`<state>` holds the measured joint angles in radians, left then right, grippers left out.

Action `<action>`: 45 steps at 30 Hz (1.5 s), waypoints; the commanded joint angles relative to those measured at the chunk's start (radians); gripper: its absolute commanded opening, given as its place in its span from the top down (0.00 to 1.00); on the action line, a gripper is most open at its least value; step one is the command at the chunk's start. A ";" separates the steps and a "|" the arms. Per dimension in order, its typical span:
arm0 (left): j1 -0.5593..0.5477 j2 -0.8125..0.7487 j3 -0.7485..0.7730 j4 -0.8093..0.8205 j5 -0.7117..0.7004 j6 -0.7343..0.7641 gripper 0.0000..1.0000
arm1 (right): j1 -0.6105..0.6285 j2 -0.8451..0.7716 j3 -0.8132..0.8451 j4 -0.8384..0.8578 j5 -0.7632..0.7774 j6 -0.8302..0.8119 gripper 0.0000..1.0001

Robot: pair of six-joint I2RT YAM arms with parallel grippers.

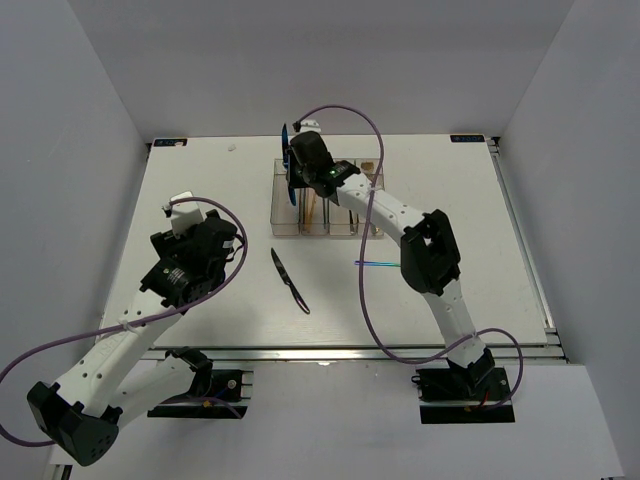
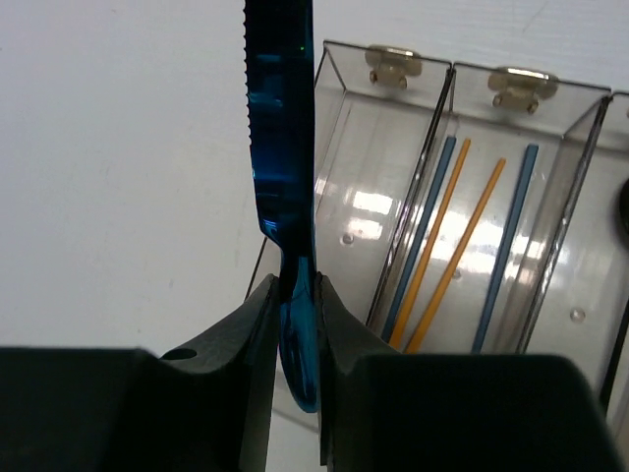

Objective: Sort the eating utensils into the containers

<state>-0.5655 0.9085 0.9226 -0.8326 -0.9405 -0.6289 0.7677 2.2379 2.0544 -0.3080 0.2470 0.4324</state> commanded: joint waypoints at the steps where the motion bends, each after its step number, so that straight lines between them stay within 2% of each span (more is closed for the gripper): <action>1: 0.004 -0.003 -0.007 0.013 0.003 0.006 0.02 | -0.013 0.061 0.137 0.118 -0.046 -0.030 1.00; 4: 0.004 -0.006 -0.007 0.013 0.002 0.006 0.02 | -0.015 0.112 0.174 0.101 -0.045 -0.026 1.00; 8: 0.004 -0.013 -0.008 0.015 0.005 0.008 0.02 | -0.013 0.088 0.070 0.159 -0.041 -0.006 1.00; 14: 0.004 -0.013 -0.005 0.015 0.006 0.008 0.02 | -0.011 0.086 0.058 0.139 -0.048 0.008 1.00; 17: 0.004 -0.019 -0.007 0.013 0.005 0.008 0.02 | -0.008 0.046 0.021 0.145 -0.046 0.008 0.89; 19: 0.004 -0.020 -0.007 0.013 0.003 0.008 0.02 | -0.002 0.023 -0.010 0.152 -0.040 0.000 0.77; 22: 0.004 -0.019 -0.008 0.015 0.005 0.008 0.02 | -0.001 -0.020 -0.031 0.153 -0.038 -0.004 0.48; 30: 0.004 -0.014 -0.007 0.012 -0.001 0.005 0.02 | 0.016 -0.139 -0.033 0.113 -0.031 -0.046 0.45; 33: 0.006 -0.017 -0.002 0.001 -0.015 -0.006 0.02 | 0.053 -0.190 -0.053 0.041 -0.034 -0.086 0.44; 34: 0.006 -0.017 -0.002 0.000 -0.020 -0.009 0.02 | 0.062 -0.198 -0.056 -0.036 -0.025 -0.099 0.43; 37: 0.007 -0.025 0.002 -0.008 -0.037 -0.018 0.02 | 0.117 -0.213 -0.079 -0.169 0.053 -0.110 0.29; 38: 0.009 -0.028 0.002 -0.014 -0.043 -0.025 0.02 | 0.148 -0.224 -0.120 -0.237 0.078 -0.113 0.16; 39: 0.010 -0.029 0.005 -0.017 -0.053 -0.029 0.02 | 0.163 -0.231 -0.152 -0.262 0.090 -0.110 0.11; 45: 0.030 -0.065 0.007 -0.028 -0.077 -0.045 0.02 | 0.278 -0.320 -0.436 -0.266 0.135 -0.061 0.11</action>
<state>-0.5488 0.8803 0.9226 -0.8478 -0.9779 -0.6552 1.0122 1.9591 1.7134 -0.4931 0.3321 0.3500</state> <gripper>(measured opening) 0.982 0.893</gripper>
